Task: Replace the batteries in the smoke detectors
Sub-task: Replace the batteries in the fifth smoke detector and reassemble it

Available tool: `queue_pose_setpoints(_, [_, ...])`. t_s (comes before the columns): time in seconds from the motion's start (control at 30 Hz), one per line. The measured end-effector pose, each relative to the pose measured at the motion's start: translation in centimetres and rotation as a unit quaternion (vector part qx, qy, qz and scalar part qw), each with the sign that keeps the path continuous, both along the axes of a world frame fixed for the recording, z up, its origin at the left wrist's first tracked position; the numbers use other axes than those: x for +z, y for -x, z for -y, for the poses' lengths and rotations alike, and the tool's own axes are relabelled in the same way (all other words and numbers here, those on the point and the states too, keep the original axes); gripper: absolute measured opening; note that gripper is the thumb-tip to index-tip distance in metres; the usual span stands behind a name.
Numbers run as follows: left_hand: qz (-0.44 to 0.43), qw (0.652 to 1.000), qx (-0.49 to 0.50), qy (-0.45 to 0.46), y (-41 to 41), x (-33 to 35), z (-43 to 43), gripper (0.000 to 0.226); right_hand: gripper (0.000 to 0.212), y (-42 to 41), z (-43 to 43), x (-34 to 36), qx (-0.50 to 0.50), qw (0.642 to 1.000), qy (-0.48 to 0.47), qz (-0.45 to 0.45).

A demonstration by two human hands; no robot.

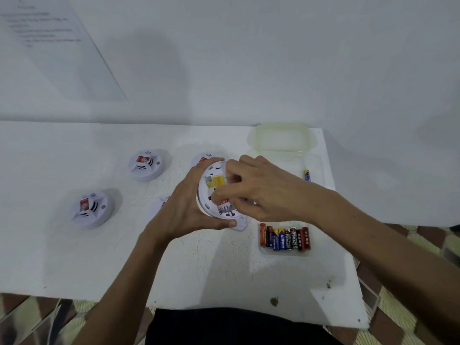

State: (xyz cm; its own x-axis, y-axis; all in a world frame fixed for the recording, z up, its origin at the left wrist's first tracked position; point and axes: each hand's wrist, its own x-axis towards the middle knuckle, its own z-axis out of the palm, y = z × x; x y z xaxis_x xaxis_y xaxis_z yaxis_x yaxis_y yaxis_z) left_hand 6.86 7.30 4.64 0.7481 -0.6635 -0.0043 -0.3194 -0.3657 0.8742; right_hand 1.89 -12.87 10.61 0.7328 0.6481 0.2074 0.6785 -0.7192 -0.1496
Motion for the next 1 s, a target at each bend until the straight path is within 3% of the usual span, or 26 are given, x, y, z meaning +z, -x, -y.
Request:
queue_pose_setpoints(0.07, [-0.054,0.998,0.003,0.014,-0.1,-0.5,-0.2,0.098,0.021,-0.1,-0.1,0.4,0.021,0.999,0.030,-0.003])
queue_pose_setpoints(0.27, [-0.104,0.994,-0.013,0.025,0.5,0.5,0.4,0.110,0.021,-0.8,0.2,0.8,0.046,0.997,0.051,-0.042])
queue_pose_setpoints(0.47, [0.023,1.000,-0.017,-0.007,0.3,0.1,-0.4,0.090,0.001,-0.1,1.3,0.5,0.030,0.996,-0.085,-0.028])
queue_pose_setpoints(0.67, [0.074,0.997,-0.008,0.000,0.7,1.1,1.0,0.080,0.009,1.3,1.2,-0.7,-0.061,0.972,-0.225,-0.043])
queue_pose_setpoints(0.8, [0.087,0.996,0.009,0.010,0.6,1.1,1.4,0.084,0.010,2.0,1.2,-1.0,-0.102,0.942,-0.309,-0.078])
queue_pose_setpoints(1.0, [0.102,0.994,0.023,0.009,-0.2,0.3,0.3,0.099,0.011,3.8,3.7,-1.5,-0.200,0.845,-0.464,-0.176])
